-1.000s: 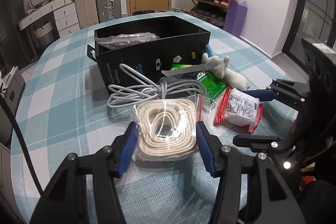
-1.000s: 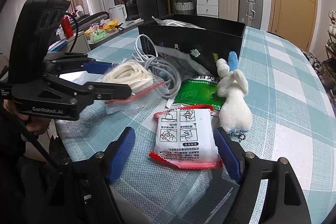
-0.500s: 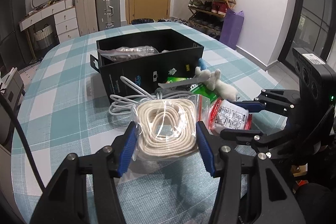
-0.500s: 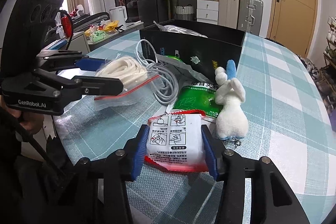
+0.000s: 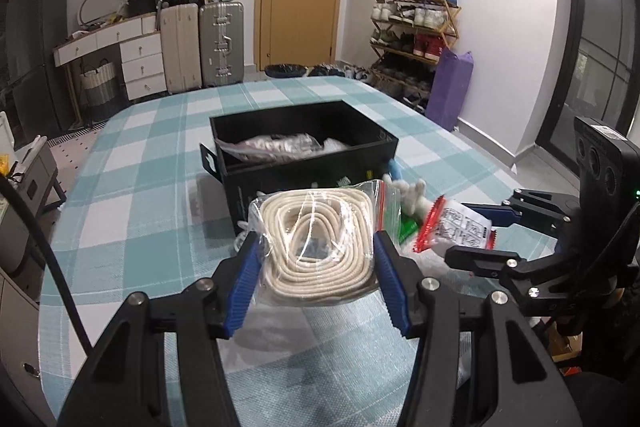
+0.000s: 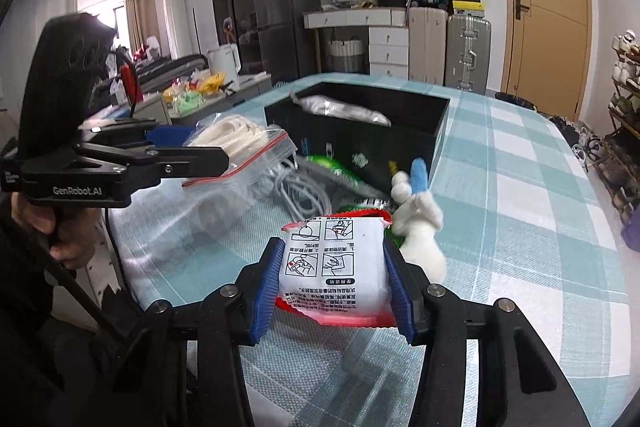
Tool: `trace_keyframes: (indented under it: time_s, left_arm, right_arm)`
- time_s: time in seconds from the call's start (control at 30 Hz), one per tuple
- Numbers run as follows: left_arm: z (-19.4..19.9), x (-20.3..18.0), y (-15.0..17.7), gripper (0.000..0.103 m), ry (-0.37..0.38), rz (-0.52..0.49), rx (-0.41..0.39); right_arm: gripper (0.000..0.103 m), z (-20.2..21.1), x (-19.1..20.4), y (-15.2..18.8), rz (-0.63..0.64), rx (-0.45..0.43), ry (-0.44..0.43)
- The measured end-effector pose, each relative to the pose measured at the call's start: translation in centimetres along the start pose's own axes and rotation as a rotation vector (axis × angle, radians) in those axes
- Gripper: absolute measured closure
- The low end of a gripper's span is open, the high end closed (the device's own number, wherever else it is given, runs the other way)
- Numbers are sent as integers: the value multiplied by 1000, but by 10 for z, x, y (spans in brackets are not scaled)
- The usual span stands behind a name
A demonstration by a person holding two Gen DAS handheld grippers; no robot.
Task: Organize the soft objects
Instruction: 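Lift and carry the rope bag and sachet with both tools over the black box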
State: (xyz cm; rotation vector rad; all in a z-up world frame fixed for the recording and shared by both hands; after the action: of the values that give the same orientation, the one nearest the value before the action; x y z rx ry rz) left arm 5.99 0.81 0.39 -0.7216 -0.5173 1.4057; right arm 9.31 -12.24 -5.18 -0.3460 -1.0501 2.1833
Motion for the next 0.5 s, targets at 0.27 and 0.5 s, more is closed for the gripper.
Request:
trace_keyframes:
  time_s: [0.27, 0.5]
  left_arm:
    - [7, 10, -14, 48, -17, 34, -49]
    - [11, 18, -27, 48, -36, 55, -84]
  right_arm:
    - [54, 19, -5, -14, -31, -64, 11]
    - [54, 32, -12, -31, -55, -117, 20]
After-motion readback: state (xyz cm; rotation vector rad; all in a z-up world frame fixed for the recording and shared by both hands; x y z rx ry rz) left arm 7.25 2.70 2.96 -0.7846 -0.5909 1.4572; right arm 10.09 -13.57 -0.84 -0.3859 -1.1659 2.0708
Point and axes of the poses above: each gripper's, at about its wrist camera, not at the fingertips, and z roughly against the way its jaws point, x to its left, y to its underside, the point moved 4 cm from there along -z, roughly the way its jaws point, and after that the axes turned 7 degrees about x, right-handed, at the moved point
